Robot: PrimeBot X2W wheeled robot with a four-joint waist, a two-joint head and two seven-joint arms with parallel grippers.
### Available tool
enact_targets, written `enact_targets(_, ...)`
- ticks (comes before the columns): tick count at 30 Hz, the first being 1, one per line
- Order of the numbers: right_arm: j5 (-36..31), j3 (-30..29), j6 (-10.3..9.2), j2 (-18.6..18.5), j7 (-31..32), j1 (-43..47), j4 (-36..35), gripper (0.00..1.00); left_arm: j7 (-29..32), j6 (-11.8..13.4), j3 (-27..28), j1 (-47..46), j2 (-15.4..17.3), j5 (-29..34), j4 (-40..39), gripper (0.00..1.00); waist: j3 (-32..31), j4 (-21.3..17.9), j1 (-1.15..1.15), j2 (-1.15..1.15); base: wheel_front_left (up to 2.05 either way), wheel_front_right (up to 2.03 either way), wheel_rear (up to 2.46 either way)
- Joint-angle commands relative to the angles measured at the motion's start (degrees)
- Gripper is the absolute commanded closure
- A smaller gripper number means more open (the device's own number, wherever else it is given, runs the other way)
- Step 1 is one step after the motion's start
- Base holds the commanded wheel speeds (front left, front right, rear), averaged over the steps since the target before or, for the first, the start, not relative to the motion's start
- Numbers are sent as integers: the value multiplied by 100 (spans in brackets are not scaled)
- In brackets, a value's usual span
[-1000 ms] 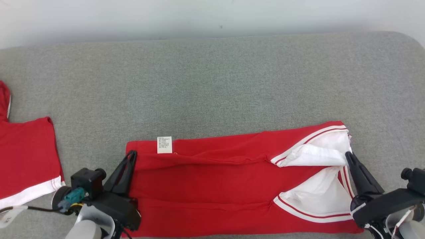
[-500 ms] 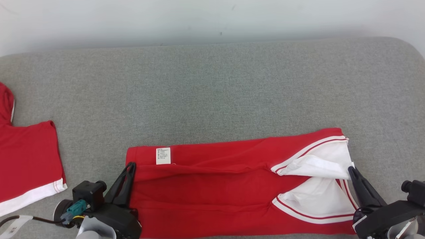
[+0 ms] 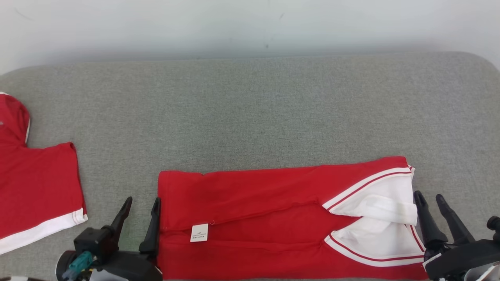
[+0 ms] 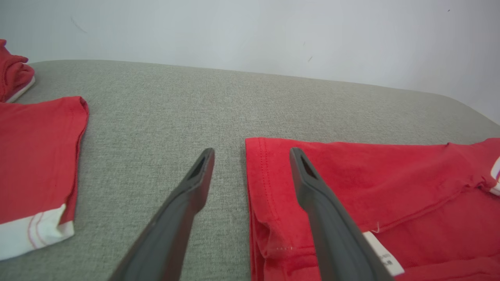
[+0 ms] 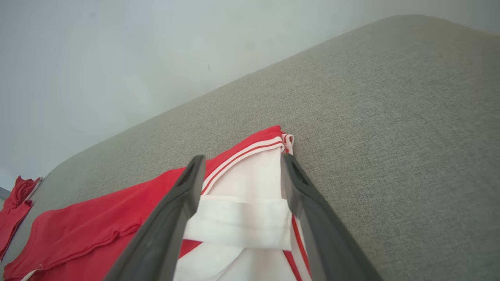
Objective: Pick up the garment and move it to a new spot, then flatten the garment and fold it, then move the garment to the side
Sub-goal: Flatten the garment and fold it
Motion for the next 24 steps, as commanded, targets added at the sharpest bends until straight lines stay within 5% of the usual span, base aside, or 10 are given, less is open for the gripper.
enact_targets(1,-68,-43,-4,31,-26,88,-6,0,-47,42,26,141,-3,-27,-53,0,-41,31,0,0,0,0,0)
enact_targets(14,-1120,-694,-4,375,613,-144,711,0,-101,379,400,764,-252,335,-797,0,-256,289,0,0,0,0,0)
enact_targets(24,-1888,-786,-4,668,1133,-598,1622,0,-103,293,681,1075,-516,573,-995,0,-245,469,0,0,0,0,0)
